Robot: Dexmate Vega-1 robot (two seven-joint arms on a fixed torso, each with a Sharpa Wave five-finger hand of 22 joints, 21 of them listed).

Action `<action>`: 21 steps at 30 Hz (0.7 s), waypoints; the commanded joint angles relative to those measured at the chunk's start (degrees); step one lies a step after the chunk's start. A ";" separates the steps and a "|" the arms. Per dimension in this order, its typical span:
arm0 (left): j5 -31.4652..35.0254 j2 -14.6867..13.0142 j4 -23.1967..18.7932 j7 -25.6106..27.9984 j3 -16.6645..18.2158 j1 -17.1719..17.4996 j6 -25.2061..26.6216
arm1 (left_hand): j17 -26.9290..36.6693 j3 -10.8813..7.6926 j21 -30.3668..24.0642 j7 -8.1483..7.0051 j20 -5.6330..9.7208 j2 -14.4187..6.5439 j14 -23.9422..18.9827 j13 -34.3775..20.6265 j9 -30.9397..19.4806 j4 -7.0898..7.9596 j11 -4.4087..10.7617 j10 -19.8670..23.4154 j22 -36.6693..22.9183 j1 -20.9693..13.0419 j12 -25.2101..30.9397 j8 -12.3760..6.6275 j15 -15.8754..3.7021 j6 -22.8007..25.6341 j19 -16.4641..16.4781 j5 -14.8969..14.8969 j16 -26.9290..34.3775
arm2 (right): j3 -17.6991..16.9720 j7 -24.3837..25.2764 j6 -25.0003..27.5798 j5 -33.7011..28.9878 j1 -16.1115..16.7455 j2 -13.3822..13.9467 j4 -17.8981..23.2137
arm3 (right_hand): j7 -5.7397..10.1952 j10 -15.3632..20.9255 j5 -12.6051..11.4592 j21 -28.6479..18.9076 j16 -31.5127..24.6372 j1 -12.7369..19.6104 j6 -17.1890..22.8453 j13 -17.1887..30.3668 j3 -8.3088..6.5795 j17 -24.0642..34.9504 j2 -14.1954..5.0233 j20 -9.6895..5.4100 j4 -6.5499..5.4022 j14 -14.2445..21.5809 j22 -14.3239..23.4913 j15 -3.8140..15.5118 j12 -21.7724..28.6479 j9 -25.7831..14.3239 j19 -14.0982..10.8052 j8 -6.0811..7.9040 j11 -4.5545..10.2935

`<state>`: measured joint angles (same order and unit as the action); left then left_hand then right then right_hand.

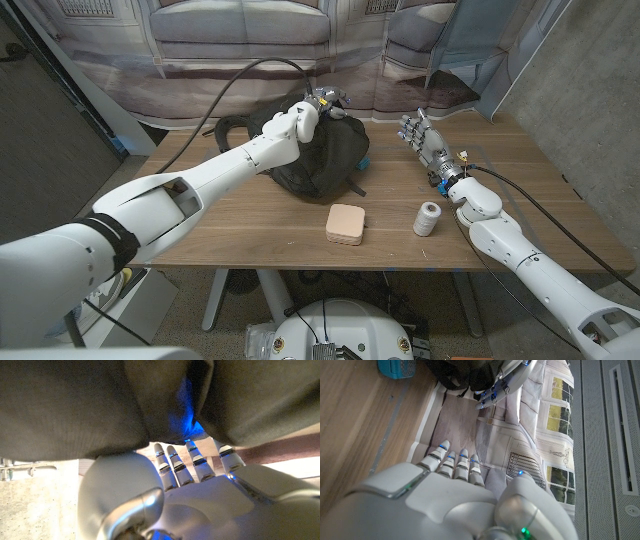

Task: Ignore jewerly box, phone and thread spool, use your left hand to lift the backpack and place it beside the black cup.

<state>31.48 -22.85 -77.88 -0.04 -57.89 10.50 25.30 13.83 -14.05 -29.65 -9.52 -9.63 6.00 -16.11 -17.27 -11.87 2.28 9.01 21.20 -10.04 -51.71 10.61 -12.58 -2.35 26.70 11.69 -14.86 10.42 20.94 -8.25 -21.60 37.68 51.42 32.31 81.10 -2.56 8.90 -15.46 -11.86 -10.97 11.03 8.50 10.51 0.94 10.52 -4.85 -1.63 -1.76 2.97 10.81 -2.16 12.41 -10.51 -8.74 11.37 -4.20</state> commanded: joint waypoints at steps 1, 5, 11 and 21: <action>1.75 -1.39 -3.98 -1.09 0.70 0.42 2.00 | -0.08 0.28 0.28 -0.13 -0.17 -0.04 -0.23 -0.08 -0.20 0.24 0.33 0.00 -0.05 0.64 0.39 -0.15 -2.11 0.02 0.03 -0.54 0.64 | -0.26 -0.23 -0.39 0.15 0.36 0.26 0.27 | 0.25 0.59 0.16 -0.03 0.23 0.40 0.25 0.25 0.12 0.10 -0.20 -0.02 -0.14 0.51 0.06 0.00 -0.05 -0.25 -0.32 -0.11 0.18; 2.18 -1.73 -4.97 -1.05 1.11 0.71 2.44 | -0.19 0.33 0.39 -0.03 -0.09 -0.15 -0.30 0.01 -0.20 0.34 0.46 0.20 -0.06 0.77 0.55 -0.28 -2.46 0.36 0.15 -0.74 0.73 | -0.31 -0.09 -0.21 0.20 0.36 0.31 0.56 | 0.26 0.62 0.17 -0.03 0.22 0.41 0.27 0.25 0.12 0.11 -0.20 -0.02 -0.14 0.54 0.06 -0.03 -0.04 -0.25 -0.32 -0.10 0.18; 2.37 -2.10 -5.91 -1.44 1.65 0.90 2.67 | -0.33 0.36 0.48 -0.01 0.10 -0.32 -0.57 0.14 -0.19 0.44 0.74 0.34 -0.07 0.87 0.69 -0.38 -2.62 0.67 0.44 -1.00 0.90 | -0.27 -0.01 -0.09 0.03 0.17 0.38 0.77 | 0.26 0.63 0.17 -0.03 0.22 0.43 0.23 0.25 0.14 0.10 -0.20 0.00 -0.14 0.55 0.06 -0.16 -0.04 -0.25 -0.32 -0.12 0.21; 2.60 -2.33 -6.89 -1.56 2.31 1.24 2.94 | -0.58 0.40 0.71 0.00 0.03 -0.49 -0.61 0.36 -0.15 0.50 0.78 0.65 -0.09 0.90 0.90 -0.20 -2.42 0.31 0.76 -1.41 0.99 | -0.27 0.41 0.12 -0.31 0.06 0.55 1.45 | 0.21 0.65 0.18 -0.05 0.20 0.45 0.29 0.26 0.16 0.11 -0.21 0.01 -0.13 0.60 0.06 -0.09 -0.04 -0.25 -0.36 -0.10 0.16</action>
<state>33.59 -24.70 -83.25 -1.07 -56.30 11.38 27.67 13.29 -13.83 -29.00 -9.64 -9.71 5.63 -16.32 -16.75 -11.86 2.50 9.65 21.85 -9.98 -50.90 11.27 -12.58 -2.14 26.83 12.04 -15.75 10.83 20.72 -8.34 -21.83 37.74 51.64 32.63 81.71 -2.55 9.22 -15.46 -11.86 -10.97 11.03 8.50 10.51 0.94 10.52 -4.85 -1.63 -1.76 2.97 10.80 -2.16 12.41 -10.51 -8.74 11.37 -3.89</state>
